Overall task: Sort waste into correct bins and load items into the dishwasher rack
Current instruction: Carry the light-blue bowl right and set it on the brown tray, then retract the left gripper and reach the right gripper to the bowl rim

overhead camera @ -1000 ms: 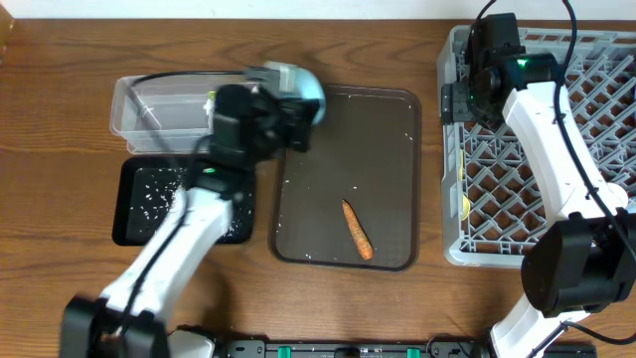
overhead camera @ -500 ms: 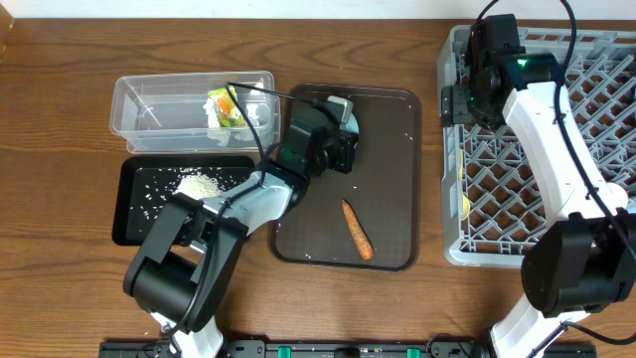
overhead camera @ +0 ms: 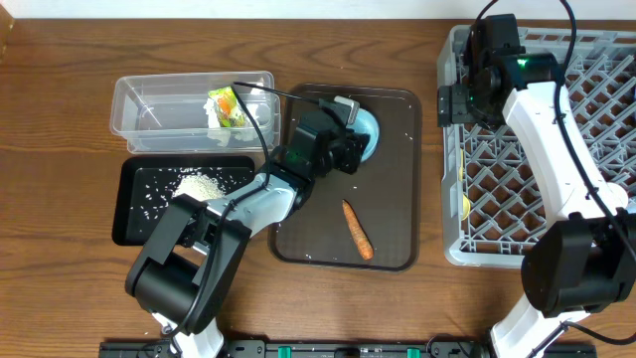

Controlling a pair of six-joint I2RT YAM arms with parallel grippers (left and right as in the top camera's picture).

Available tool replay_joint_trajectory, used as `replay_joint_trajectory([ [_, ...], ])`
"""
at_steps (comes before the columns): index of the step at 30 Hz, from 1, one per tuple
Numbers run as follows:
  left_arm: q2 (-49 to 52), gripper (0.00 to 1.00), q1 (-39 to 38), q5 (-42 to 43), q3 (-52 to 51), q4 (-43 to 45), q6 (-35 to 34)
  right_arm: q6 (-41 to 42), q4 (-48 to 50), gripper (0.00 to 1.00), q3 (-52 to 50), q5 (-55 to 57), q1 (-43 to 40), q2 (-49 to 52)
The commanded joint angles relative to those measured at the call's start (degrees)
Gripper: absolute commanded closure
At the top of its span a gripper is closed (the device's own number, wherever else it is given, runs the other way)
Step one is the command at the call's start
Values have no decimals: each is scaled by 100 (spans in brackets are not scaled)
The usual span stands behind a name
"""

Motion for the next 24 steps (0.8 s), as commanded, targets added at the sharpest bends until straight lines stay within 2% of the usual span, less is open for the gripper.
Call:
replay_joint_trajectory([
  [1,-197,59,98,-55,63,-278,74,20,63,3,98,-273,7,-133],
  [4,-531,57,197,-57,66,-949,76,-142,201,2,98,-691,7,-133],
  [9,-1344,50,514,-59,63,-2549,79,-350,533,3,96,-1633,48,-133],
  [13,-1930,44,868,-59,63,-3532,79,-348,715,5,90,-1690,225,-96],
  [17,-2339,43,1217,-59,63,-4113,79,-345,844,6,90,-1683,507,72],
  [24,-2522,43,1585,-59,63,-4413,76,-216,916,19,90,-1572,962,664],
])
